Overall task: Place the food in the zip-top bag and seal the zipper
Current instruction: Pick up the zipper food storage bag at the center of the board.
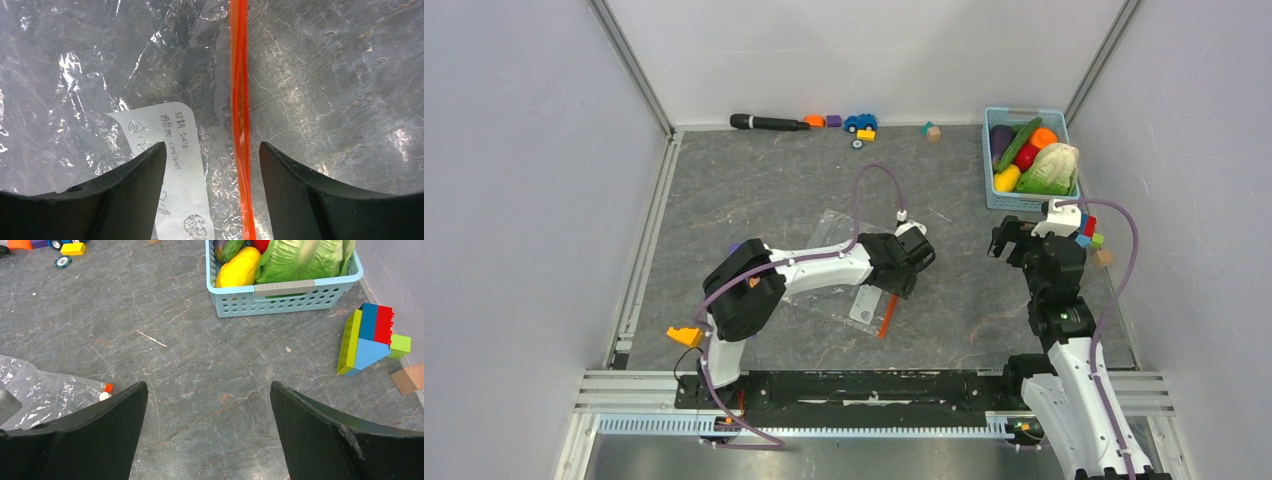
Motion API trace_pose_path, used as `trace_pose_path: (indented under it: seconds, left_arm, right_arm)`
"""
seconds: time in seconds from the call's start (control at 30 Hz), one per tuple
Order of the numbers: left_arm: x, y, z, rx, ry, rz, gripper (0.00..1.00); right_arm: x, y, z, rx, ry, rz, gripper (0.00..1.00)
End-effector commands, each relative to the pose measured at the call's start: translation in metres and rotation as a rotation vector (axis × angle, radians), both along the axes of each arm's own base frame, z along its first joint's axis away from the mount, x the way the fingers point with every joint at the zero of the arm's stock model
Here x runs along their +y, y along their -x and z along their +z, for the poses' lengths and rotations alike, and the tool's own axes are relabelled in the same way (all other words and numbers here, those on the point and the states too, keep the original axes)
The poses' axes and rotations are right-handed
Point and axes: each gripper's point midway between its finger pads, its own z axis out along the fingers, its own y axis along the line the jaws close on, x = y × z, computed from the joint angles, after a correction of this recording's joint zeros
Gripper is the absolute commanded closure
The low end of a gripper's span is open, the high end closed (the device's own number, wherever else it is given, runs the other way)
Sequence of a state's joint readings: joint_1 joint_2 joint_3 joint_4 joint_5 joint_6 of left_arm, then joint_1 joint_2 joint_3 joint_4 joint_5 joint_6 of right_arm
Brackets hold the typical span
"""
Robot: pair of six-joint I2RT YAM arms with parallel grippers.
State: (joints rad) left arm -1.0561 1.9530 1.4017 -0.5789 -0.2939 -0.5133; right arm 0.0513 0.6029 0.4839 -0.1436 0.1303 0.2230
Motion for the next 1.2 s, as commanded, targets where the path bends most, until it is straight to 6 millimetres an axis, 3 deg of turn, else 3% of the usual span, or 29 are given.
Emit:
trace_pose_path:
  seconds: [0.0, 0.23, 0.33, 0.43, 0.57, 0.83, 0.93, 1.17]
  left_arm:
    - [-0.008, -0.009, 0.000, -0.028, -0.001, 0.027, 0.27]
    - [-0.013, -0.011, -0.007, -0.023, -0.007, 0.038, 0.52]
    - [-0.012, -0.013, -0.004, -0.034, -0.003, 0.047, 0.70]
    - [-0.010, -0.017, 0.001, -0.058, -0.005, 0.064, 0.97]
    - [-0.005, -0.019, 0.015, -0.088, 0.012, 0.091, 0.98]
    - [0.026, -0.024, 0.098, -0.226, 0.123, 0.175, 0.98]
    - [0.042, -0.023, 0.123, -0.246, 0.172, 0.208, 0.98]
    - [0.088, -0.023, 0.176, -0.331, 0.270, 0.271, 0.98]
  right_arm:
    - [0.003, -0.004, 0.008, -0.038, -0.005, 0.013, 0.02]
    - [0.004, -0.004, 0.007, -0.035, 0.000, 0.022, 0.02]
    - [0.003, -0.004, 0.008, -0.038, 0.002, 0.021, 0.02]
    - [0.003, -0.004, 0.008, -0.039, 0.001, 0.022, 0.02]
    - [0.005, -0.005, 0.006, -0.031, 0.000, 0.028, 0.02]
    - [0.013, -0.021, 0.001, 0.062, 0.015, 0.084, 0.02]
    - [0.019, -0.033, -0.008, 0.139, 0.008, 0.113, 0.02]
    - [0.034, -0.073, 0.002, 0.173, -0.008, 0.191, 0.02]
